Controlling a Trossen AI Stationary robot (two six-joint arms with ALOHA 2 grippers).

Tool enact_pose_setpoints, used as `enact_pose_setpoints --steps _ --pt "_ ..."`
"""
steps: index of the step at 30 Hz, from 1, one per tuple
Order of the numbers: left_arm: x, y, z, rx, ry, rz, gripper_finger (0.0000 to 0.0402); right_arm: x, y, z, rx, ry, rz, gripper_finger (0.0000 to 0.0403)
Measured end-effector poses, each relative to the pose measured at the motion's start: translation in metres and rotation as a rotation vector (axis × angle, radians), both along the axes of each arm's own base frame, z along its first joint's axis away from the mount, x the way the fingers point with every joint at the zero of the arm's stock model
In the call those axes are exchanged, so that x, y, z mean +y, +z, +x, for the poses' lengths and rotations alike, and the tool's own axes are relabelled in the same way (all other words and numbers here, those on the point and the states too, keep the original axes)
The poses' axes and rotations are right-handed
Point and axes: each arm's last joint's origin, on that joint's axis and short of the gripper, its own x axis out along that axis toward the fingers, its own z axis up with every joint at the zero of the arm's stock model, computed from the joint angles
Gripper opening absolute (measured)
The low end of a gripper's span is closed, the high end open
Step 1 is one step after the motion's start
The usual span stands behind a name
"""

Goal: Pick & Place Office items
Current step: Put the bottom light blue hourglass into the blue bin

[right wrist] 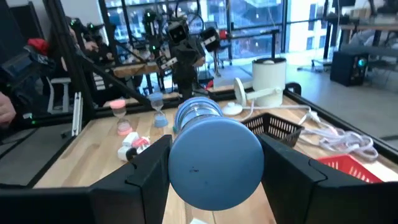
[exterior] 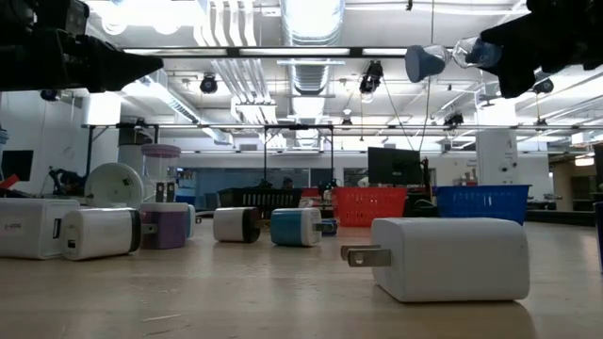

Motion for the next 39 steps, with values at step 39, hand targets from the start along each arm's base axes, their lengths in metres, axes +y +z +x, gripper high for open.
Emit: enact_pose_setpoints --steps 39 --pt "0.0 0.002 0.0 -0.026 0.0 -0.004 0.0014 0.001 0.006 0.002 -0.053 -0.001 -0.022 0.0203"
